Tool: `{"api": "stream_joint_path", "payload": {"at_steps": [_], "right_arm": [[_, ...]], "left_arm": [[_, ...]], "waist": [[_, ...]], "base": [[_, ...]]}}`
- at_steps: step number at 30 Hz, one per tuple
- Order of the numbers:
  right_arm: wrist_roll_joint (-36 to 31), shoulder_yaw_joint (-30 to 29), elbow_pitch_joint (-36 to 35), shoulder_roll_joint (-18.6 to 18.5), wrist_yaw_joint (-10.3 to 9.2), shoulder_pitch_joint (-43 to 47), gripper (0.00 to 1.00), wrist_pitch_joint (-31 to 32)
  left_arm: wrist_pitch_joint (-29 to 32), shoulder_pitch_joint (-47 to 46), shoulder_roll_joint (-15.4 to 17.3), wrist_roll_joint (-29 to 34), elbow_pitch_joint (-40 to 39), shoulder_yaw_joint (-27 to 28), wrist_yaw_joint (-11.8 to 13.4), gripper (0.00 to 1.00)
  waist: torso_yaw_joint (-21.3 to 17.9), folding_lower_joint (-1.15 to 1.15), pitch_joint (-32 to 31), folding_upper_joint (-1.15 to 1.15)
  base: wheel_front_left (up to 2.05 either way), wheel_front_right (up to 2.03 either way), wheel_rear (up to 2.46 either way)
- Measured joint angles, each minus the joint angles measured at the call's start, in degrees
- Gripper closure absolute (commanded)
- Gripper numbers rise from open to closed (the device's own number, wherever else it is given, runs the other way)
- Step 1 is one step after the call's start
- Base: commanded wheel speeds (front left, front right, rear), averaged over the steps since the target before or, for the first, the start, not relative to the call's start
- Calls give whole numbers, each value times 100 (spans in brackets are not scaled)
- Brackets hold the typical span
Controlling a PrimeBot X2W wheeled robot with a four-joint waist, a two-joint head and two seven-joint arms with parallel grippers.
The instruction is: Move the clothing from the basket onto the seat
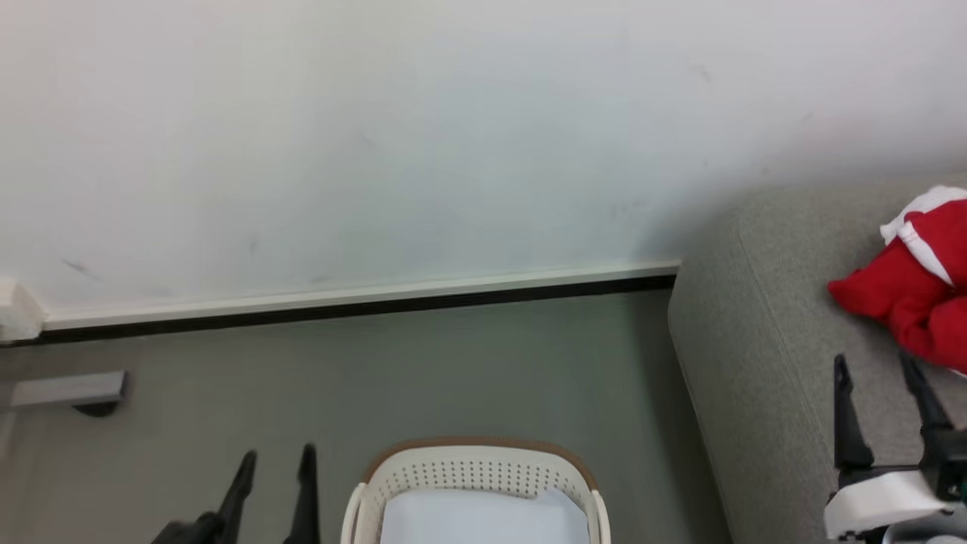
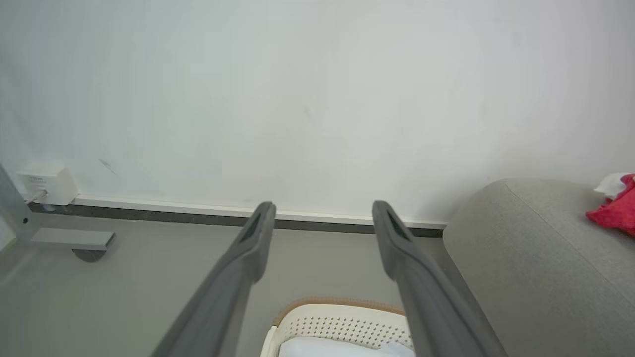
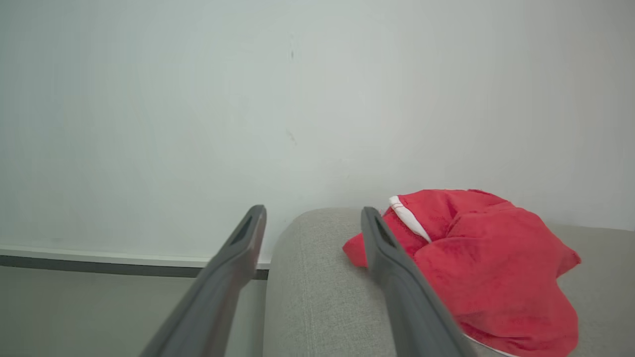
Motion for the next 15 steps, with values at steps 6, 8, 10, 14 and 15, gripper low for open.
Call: {"api": "stream_joint_path", "payload": {"at_steps": [6,8,10,14,15], "right_arm": [[334,544,-477,36,0,620,0,-1],[431,633,-598,27,0,781,0,-2],[515,714,-661,26,0,922,0,-1],[665,911,-726,34,0,1152,0,-2],[695,938,-728,31,0,1197,0,-2]], "left_arm": [[0,392,-208,137,24,571,-174,0],[0,522,-263,247,69,748,-267,0],[0,611,-289,343,170,936,-356,0],[0,710,-425,564,235,1268,-517,0],[0,737,-469,621,246,1341,-568,0]], "waist": [[189,0,-299,0],[236,0,-362,0],[265,0,-414,0],[284,0,-484,0],[286,0,-502,0]], "base": [[0,0,0],[0,0,0],[0,0,0],[0,0,0],[0,0,0]]}}
